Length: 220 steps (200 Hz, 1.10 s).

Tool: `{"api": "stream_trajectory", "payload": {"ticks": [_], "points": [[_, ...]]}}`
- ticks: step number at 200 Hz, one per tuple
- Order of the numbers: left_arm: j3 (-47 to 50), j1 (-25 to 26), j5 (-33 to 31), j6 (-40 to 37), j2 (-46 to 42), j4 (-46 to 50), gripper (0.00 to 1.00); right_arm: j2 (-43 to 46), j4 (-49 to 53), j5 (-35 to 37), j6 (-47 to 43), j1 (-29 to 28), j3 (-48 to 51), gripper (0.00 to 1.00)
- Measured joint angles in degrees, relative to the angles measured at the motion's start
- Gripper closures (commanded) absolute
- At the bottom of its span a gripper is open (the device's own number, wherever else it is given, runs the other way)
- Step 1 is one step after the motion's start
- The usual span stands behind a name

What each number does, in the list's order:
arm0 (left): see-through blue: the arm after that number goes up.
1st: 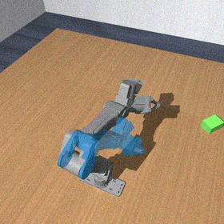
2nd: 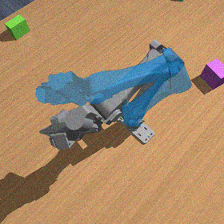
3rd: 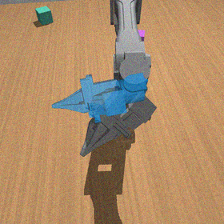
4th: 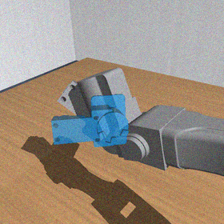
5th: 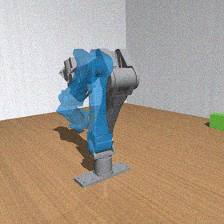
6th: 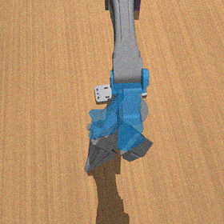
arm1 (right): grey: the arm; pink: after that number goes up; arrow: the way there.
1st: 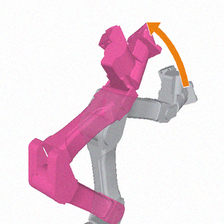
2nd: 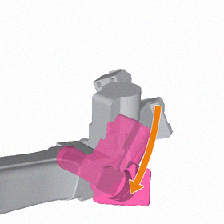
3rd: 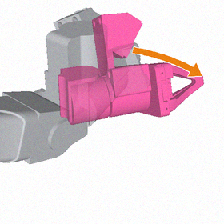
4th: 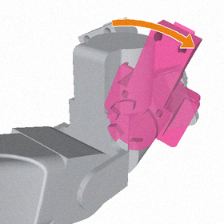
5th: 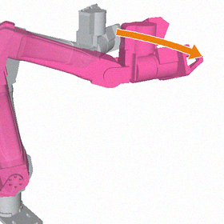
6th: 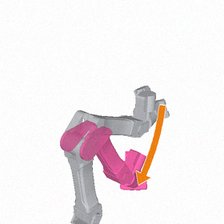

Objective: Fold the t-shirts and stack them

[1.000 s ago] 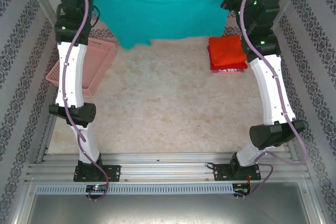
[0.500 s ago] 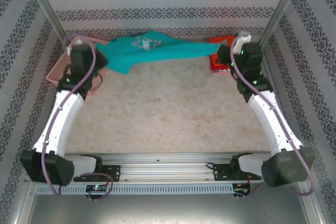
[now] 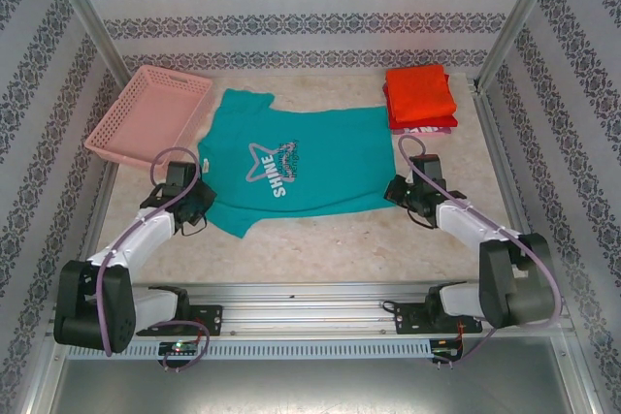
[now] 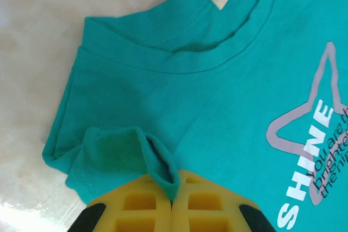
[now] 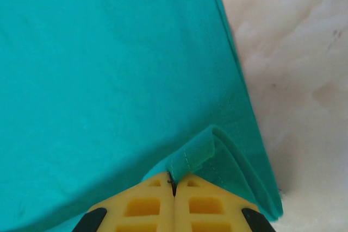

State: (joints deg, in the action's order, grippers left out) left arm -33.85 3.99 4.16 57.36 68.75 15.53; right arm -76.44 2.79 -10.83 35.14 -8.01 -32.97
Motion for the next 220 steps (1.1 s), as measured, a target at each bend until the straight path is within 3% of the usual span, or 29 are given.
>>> {"api": "stream_trajectory", "payload": {"ticks": [86,96,104,118,128,141,152,185,220], "points": [[5.9,0.0,0.3,1.9,-8.5,2.3,1.00,-0.6,-0.6,1.2,4.7,-0.3,4.4,1.00],[5.9,0.0,0.4,2.0,-8.8,3.0,0.96,0.2,-0.2,1.6,5.0,-0.5,4.7,0.98],[5.9,0.0,0.4,2.1,-9.0,3.4,0.87,1.0,0.3,1.8,5.2,-0.7,4.8,0.91],[5.9,0.0,0.7,2.4,-9.6,4.7,0.51,3.0,1.3,2.5,5.5,-0.9,5.0,0.67],[5.9,0.0,0.8,2.4,-10.4,5.9,0.31,5.1,2.6,3.3,6.1,-0.9,5.2,0.51],[5.6,0.0,1.0,2.3,-11.9,8.1,0.11,8.7,4.5,4.9,6.6,-0.9,5.4,0.37],[4.8,0.0,1.0,2.2,-13.3,10.6,0.00,12.7,6.3,6.8,6.2,-0.9,5.4,0.30],[-1.6,0.0,-1.4,0.0,-16.3,17.1,0.01,20.0,9.8,11.8,4.3,-2.8,4.2,0.30],[-3.9,-0.3,-4.3,-1.8,-14.1,18.4,0.22,14.3,9.9,12.9,1.5,-6.6,0.0,0.30]]}}
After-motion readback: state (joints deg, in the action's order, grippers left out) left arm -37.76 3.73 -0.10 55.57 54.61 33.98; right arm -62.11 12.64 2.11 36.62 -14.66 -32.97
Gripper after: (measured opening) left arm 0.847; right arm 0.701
